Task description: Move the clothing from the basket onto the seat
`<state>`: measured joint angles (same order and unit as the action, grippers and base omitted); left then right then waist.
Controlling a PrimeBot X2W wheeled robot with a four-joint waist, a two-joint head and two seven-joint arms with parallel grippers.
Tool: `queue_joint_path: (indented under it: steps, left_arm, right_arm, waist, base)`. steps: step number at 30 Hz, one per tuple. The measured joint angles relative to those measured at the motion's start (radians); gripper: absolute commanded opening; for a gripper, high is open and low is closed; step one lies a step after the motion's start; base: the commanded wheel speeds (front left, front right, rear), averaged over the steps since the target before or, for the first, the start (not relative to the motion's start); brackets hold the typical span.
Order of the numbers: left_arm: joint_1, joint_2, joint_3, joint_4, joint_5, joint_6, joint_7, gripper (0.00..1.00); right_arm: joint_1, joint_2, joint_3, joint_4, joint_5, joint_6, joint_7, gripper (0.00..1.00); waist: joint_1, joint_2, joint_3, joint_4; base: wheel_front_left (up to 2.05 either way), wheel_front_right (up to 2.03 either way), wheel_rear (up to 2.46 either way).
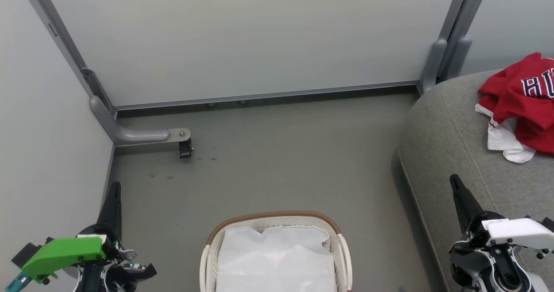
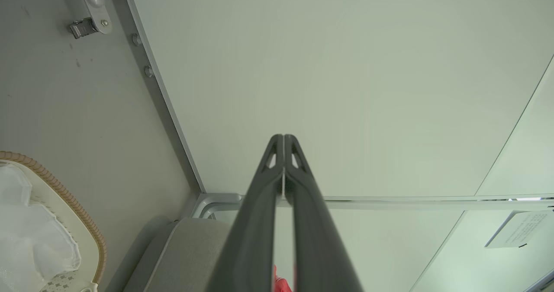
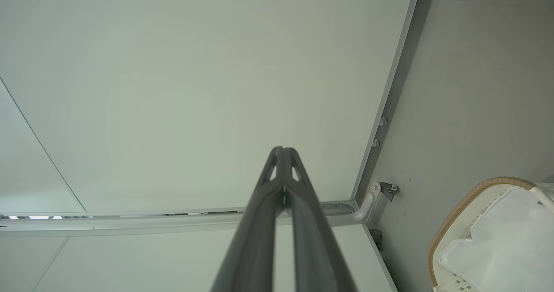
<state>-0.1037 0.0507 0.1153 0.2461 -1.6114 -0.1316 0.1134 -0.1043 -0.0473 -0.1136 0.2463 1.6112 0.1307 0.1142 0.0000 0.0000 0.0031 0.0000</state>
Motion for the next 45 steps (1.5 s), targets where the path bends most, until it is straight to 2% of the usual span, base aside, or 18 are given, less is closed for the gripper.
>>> queue_joint_path:
  steps: [45]
  left_arm:
    - [0.000,0.000,0.001,0.000,0.000,0.000,0.001,0.00]
  right_arm:
    - [0.000,0.000,0.000,0.000,0.000,0.000,0.000,0.00]
  waist:
    - [0.0000,0.0000,0.000,0.000]
  base:
    - [0.00,0.00,0.00]
